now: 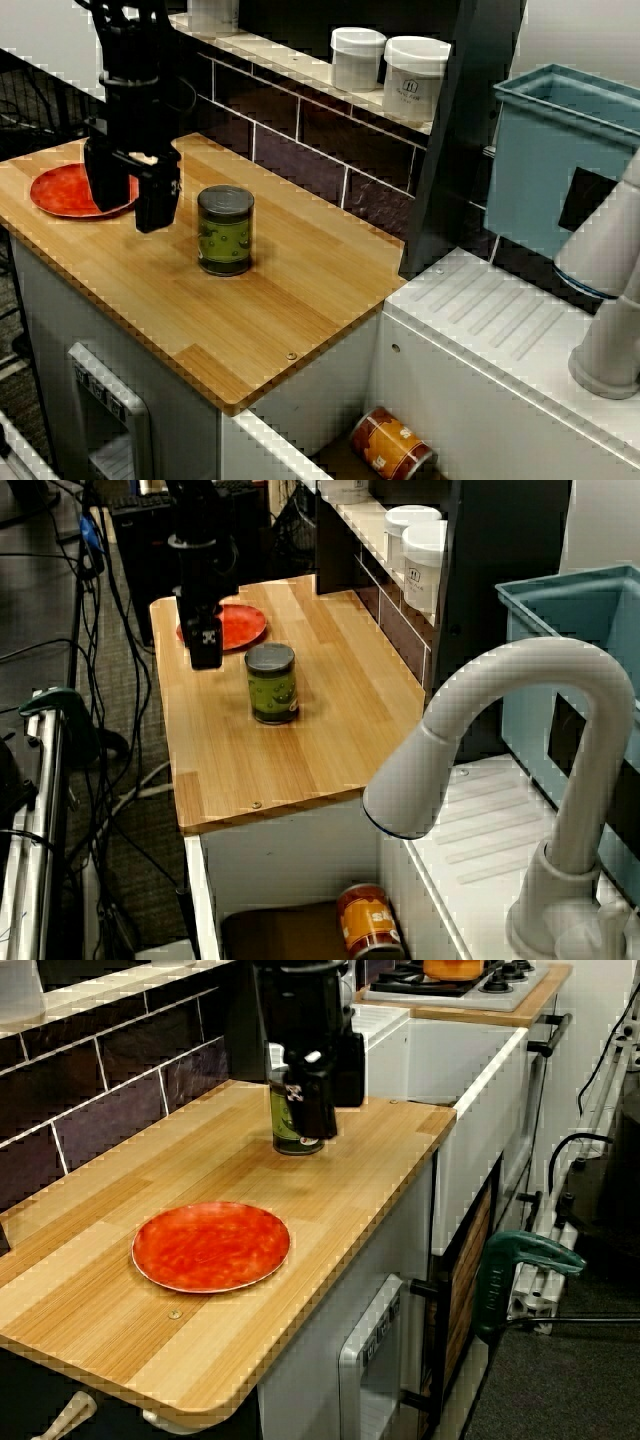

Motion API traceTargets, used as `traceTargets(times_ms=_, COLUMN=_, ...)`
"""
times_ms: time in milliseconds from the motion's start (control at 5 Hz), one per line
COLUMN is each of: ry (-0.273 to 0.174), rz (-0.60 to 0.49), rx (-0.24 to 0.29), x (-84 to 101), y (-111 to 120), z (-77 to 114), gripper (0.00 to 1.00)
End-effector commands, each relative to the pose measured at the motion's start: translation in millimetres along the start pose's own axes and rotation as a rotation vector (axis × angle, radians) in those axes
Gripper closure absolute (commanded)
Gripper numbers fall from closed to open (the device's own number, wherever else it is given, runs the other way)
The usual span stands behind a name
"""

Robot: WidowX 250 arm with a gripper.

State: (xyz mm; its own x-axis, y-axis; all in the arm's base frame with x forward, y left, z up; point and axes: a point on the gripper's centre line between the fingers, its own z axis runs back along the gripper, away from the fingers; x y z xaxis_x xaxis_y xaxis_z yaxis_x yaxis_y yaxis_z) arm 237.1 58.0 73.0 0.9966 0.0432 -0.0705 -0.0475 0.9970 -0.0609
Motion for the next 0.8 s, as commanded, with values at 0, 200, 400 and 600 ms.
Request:
traceTargets(times_ms=0, ry=-0.206, rz=0.021, rx=-0.069, x=21.8, y=4, z=43.6, gripper=0.00)
traceTargets(times_ms=200, ry=-0.168, rz=0.023, rx=-0.088, x=36.5, y=-3, z=50.4, gripper=0.00)
traceTargets(times_ms=400, ry=-0.280, rz=0.035, rx=-0.066, x=45.6, y=-24, z=49.1, gripper=0.00)
traceTargets(times_ms=600, ry=-0.308, rz=0.019, rx=-0.104, x=53.3, y=-38, z=47.8, gripper=0.00)
